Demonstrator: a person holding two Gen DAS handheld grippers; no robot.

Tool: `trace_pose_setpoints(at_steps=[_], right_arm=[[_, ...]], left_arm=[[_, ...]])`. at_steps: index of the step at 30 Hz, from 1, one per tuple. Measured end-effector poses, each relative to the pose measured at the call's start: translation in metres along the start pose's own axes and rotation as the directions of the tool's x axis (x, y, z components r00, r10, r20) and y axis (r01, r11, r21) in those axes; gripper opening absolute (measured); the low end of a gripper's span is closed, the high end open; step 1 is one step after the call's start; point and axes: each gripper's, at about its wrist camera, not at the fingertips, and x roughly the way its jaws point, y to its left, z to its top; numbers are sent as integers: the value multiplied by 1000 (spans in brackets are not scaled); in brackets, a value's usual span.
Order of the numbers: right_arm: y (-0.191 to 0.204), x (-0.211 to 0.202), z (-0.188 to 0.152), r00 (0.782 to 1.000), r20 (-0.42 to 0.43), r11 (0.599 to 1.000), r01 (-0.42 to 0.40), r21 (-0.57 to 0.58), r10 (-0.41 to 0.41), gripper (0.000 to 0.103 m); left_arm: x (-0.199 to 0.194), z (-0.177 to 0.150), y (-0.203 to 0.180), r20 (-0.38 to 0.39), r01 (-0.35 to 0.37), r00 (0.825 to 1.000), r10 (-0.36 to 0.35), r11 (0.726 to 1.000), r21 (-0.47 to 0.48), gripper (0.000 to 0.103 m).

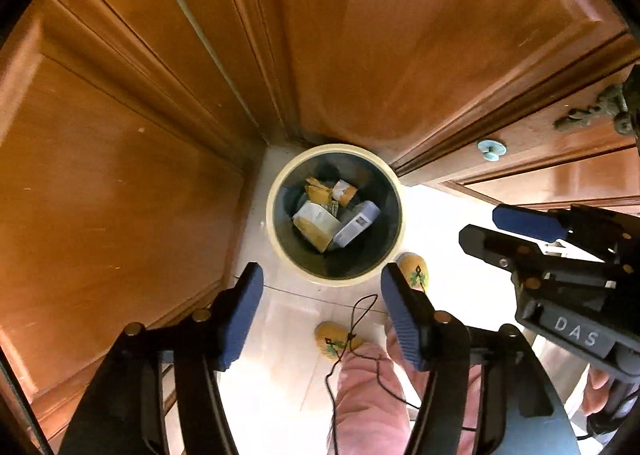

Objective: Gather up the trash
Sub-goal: 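Open the left tool then the right tool to drop both cartons into the bin, then raise both tools back over the counter toward the dropper bottle and tissue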

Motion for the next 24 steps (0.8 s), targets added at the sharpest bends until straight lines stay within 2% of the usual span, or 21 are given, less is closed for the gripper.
trace_pose_setpoints(at_steps=[4,6,10,12,14,21,24], right_arm=[[2,-28,-9,999,28,1000,-21,13,20,39],[2,-34,-11,999,44,999,-24,22,23,39],[2,-53,-23,996,85,999,-23,40,20,40],[2,-58,-31,994,103,998,-25,55,19,42],[1,-62,-38,993,115,997,-27,76,18,44],[8,-79,-57,992,129,993,-27,112,12,44],[16,-95,-61,988,151,994,-23,110,6,44]], left_arm=[[-29,-5,-1,27,-5,1000,4,1000,16,70],[-47,-8,-2,51,-10,999,9,1000,27,78],[-76,-11,-5,84,-20,996,15,998,61,81],[-88,-13,-7,106,-28,994,20,997,72,89],[-98,-16,-7,127,-31,992,22,997,75,93],[-104,-19,-4,108,-9,994,3,999,52,94],[-114,-21,-3,129,11,991,-16,999,42,94]])
